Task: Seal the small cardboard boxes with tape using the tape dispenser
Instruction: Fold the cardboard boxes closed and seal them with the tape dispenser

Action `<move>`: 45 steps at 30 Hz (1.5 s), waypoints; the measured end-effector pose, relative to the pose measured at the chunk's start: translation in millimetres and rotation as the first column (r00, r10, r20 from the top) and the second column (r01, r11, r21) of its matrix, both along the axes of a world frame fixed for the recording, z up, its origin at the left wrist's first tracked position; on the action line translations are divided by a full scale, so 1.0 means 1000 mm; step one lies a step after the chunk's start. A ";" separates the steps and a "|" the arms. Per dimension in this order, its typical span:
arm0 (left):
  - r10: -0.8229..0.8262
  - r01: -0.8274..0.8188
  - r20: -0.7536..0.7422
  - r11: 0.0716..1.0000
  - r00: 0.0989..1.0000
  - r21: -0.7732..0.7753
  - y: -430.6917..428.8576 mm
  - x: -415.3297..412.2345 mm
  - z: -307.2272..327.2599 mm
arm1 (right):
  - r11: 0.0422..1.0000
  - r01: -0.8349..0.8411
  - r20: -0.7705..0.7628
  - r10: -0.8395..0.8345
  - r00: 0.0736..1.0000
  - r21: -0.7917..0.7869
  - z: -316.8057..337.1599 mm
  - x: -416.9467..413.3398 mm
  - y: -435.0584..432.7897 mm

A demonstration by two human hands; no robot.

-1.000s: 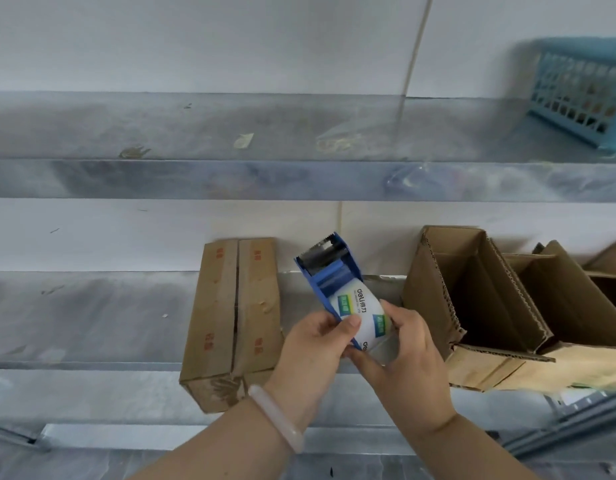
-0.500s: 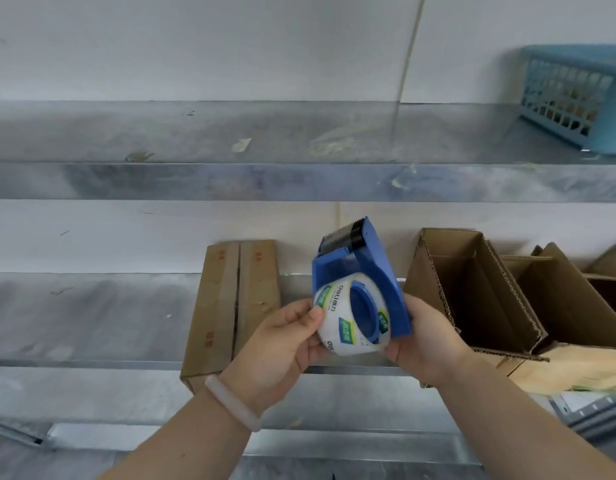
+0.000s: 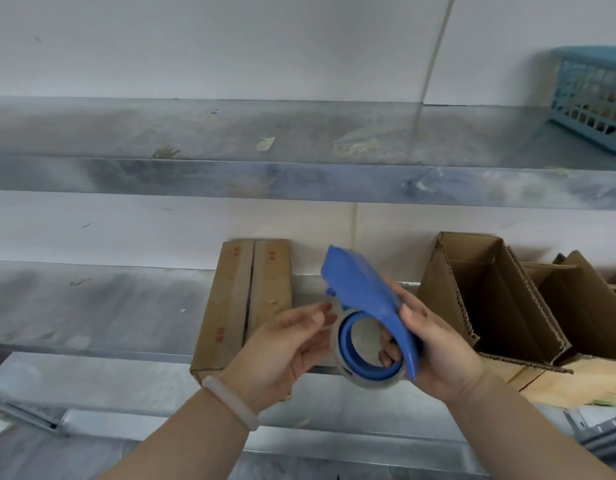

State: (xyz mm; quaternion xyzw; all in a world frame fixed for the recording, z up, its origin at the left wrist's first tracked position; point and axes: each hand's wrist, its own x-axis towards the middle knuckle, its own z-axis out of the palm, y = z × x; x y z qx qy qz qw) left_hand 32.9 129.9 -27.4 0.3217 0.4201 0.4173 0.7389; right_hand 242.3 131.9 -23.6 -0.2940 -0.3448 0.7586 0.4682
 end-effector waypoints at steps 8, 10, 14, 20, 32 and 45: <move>0.044 -0.045 -0.014 0.989 0.999 -0.142 0.012 -0.019 0.038 | 0.952 -0.249 0.414 0.157 0.897 0.178 0.027 0.009 0.000; 0.030 -0.034 -0.026 0.988 0.999 -0.152 0.012 -0.024 0.039 | 0.933 -0.307 0.491 0.180 0.852 0.190 0.037 0.008 -0.002; -0.021 0.010 -0.089 0.992 0.996 -0.122 0.009 -0.033 0.039 | 0.906 -0.368 0.611 0.173 0.773 0.209 0.052 0.004 -0.005; -0.033 0.021 -0.181 0.998 0.983 -0.063 0.006 -0.036 0.037 | 0.900 -0.375 0.647 0.151 0.748 0.223 0.053 -0.003 -0.009; -0.004 0.044 -0.300 0.991 0.954 0.125 0.002 -0.041 0.035 | 0.837 -0.413 0.812 -0.061 0.580 0.358 0.043 0.000 -0.016; 0.023 -0.009 -0.240 0.998 0.970 0.063 0.005 -0.041 0.029 | 0.778 -0.490 0.859 -0.121 0.498 0.393 0.046 0.001 -0.021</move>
